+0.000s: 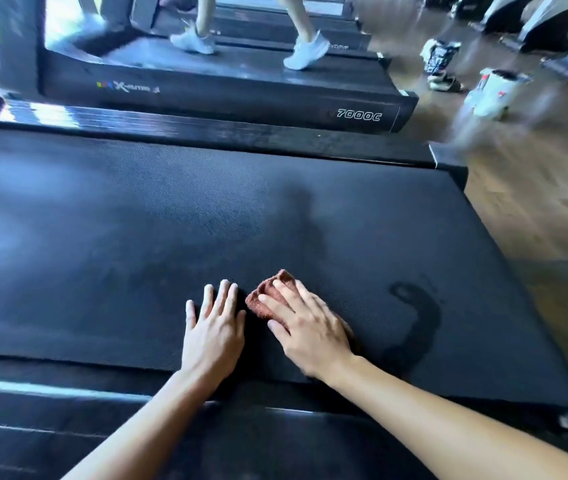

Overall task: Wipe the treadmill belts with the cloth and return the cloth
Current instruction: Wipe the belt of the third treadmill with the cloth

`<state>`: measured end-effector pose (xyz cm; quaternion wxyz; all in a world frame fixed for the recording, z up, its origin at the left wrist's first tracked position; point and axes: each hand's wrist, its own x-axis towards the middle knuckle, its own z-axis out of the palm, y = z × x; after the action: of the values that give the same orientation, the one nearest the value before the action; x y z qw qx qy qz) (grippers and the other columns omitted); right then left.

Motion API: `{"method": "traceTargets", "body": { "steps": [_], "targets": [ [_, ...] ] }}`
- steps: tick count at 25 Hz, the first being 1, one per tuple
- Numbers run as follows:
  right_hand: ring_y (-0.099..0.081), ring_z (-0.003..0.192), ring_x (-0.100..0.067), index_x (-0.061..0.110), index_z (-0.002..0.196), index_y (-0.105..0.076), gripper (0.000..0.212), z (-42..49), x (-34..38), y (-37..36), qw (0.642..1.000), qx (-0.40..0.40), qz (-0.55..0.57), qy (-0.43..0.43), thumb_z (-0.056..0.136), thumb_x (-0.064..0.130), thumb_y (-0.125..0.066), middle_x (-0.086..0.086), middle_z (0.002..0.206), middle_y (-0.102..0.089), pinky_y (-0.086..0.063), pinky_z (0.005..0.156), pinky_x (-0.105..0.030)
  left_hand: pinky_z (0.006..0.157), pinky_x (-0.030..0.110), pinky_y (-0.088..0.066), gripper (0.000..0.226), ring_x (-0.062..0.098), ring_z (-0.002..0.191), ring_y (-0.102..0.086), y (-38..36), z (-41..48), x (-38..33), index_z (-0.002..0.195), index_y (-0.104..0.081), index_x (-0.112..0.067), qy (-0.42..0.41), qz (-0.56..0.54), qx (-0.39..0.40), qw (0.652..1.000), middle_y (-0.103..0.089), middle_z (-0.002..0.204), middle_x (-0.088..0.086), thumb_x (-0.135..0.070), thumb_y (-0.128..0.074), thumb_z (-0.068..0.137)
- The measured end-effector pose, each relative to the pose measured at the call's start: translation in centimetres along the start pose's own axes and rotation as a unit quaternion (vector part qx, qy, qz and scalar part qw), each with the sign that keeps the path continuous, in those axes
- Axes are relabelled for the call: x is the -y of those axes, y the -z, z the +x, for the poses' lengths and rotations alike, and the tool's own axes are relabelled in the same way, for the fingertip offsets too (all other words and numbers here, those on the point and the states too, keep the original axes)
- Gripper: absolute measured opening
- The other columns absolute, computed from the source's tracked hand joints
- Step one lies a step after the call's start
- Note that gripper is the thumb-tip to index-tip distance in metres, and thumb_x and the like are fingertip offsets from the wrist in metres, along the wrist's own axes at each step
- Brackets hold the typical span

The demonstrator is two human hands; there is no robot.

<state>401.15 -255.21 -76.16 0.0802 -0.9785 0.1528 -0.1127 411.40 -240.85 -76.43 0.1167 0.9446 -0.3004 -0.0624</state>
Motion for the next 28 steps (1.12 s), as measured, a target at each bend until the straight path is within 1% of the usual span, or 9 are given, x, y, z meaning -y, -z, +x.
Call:
{"method": "traceTargets", "body": {
  "steps": [3, 7, 11, 15, 18, 22, 23, 25, 28],
  "targets": [
    [-0.042, 0.137, -0.024, 0.044, 0.137, -0.049, 0.046, -3.8, 0.4, 0.4, 1.000, -0.010, 0.004, -0.016, 0.093, 0.049, -0.037, 0.010, 0.151, -0.042, -0.038, 0.110, -0.040, 0.119, 0.045, 0.000, 0.055, 0.017, 0.149, 0.003, -0.3, -2.8, -1.5, 0.155, -0.013, -0.021, -0.002, -0.015, -0.005, 1.000, -0.004, 0.162, -0.006, -0.037, -0.025, 0.104],
    [-0.047, 0.133, -0.024, 0.043, 0.133, -0.054, 0.045, -6.3, -0.1, 0.9, 0.999, -0.037, 0.003, 0.003, 0.090, 0.046, -0.038, 0.009, 0.147, -0.048, -0.039, 0.107, -0.038, 0.120, 0.044, -0.003, 0.051, 0.016, 0.149, -0.007, -0.2, -4.2, -1.9, 0.151, -0.028, -0.020, -0.019, -0.021, -0.046, 0.999, -0.016, 0.161, -0.004, -0.028, -0.037, 0.102],
    [-0.050, 0.131, -0.027, 0.040, 0.130, -0.058, 0.045, -7.1, -2.0, 0.9, 0.998, -0.067, -0.005, 0.000, 0.089, 0.040, -0.041, 0.007, 0.145, -0.050, -0.045, 0.104, -0.042, 0.120, 0.045, -0.001, 0.052, 0.017, 0.149, -0.006, -0.3, -2.1, -3.7, 0.151, -0.028, -0.021, -0.022, -0.029, -0.047, 0.998, -0.015, 0.161, -0.005, -0.029, -0.038, 0.101],
    [-0.045, 0.135, -0.027, 0.040, 0.134, -0.054, 0.047, -6.8, -3.5, 0.3, 0.995, -0.080, 0.010, -0.066, 0.088, 0.037, -0.055, 0.007, 0.150, -0.043, -0.041, 0.107, -0.044, 0.119, 0.046, 0.002, 0.053, 0.017, 0.149, -0.002, -1.4, 0.6, -5.9, 0.152, -0.024, -0.024, -0.044, -0.025, -0.033, 0.998, -0.011, 0.162, -0.006, -0.036, -0.035, 0.102],
    [-0.041, 0.137, -0.030, 0.038, 0.137, -0.052, 0.048, -5.2, -4.2, -0.3, 0.995, -0.066, 0.005, -0.078, 0.090, 0.034, -0.058, 0.004, 0.153, -0.039, -0.037, 0.110, -0.047, 0.119, 0.047, 0.001, 0.054, 0.018, 0.149, -0.002, -2.8, 1.1, -6.0, 0.153, -0.022, -0.025, -0.043, -0.014, -0.041, 0.998, -0.012, 0.162, -0.006, -0.040, -0.030, 0.102],
    [-0.035, 0.141, -0.033, 0.036, 0.140, -0.049, 0.048, -1.6, -5.5, 0.0, 0.987, -0.041, 0.016, -0.157, 0.093, 0.034, -0.055, 0.002, 0.156, -0.034, -0.032, 0.112, -0.049, 0.120, 0.046, -0.002, 0.054, 0.018, 0.149, -0.006, -3.7, 0.9, -6.0, 0.153, -0.023, -0.026, -0.048, 0.005, -0.069, 0.996, -0.015, 0.161, -0.006, -0.042, -0.030, 0.102],
    [-0.037, 0.139, -0.034, 0.035, 0.139, -0.051, 0.048, -1.7, -5.4, 0.2, 0.986, -0.057, 0.014, -0.156, 0.092, 0.034, -0.055, 0.001, 0.155, -0.037, -0.035, 0.110, -0.049, 0.120, 0.047, -0.002, 0.054, 0.018, 0.149, -0.006, -3.8, 1.0, -6.0, 0.153, -0.024, -0.026, -0.047, 0.006, -0.072, 0.996, -0.015, 0.161, -0.006, -0.043, -0.029, 0.102],
    [-0.041, 0.137, -0.031, 0.036, 0.136, -0.054, 0.046, -4.1, -4.9, 0.2, 0.992, -0.091, 0.006, -0.087, 0.090, 0.034, -0.054, 0.003, 0.151, -0.042, -0.038, 0.109, -0.046, 0.120, 0.047, -0.004, 0.056, 0.019, 0.149, -0.007, -3.8, 1.1, -5.9, 0.152, -0.025, -0.026, -0.046, 0.006, -0.073, 0.996, -0.016, 0.161, -0.006, -0.045, -0.025, 0.100],
    [-0.041, 0.138, -0.024, 0.040, 0.135, -0.053, 0.045, -7.0, -6.1, 0.6, 0.998, -0.056, 0.012, 0.029, 0.091, 0.038, -0.045, 0.008, 0.150, -0.043, -0.035, 0.113, -0.040, 0.120, 0.048, -0.005, 0.063, 0.019, 0.149, -0.009, -3.9, 1.0, -6.0, 0.152, -0.026, -0.026, -0.045, 0.012, -0.073, 0.996, -0.018, 0.161, -0.005, -0.048, -0.019, 0.094]
  ]
}}
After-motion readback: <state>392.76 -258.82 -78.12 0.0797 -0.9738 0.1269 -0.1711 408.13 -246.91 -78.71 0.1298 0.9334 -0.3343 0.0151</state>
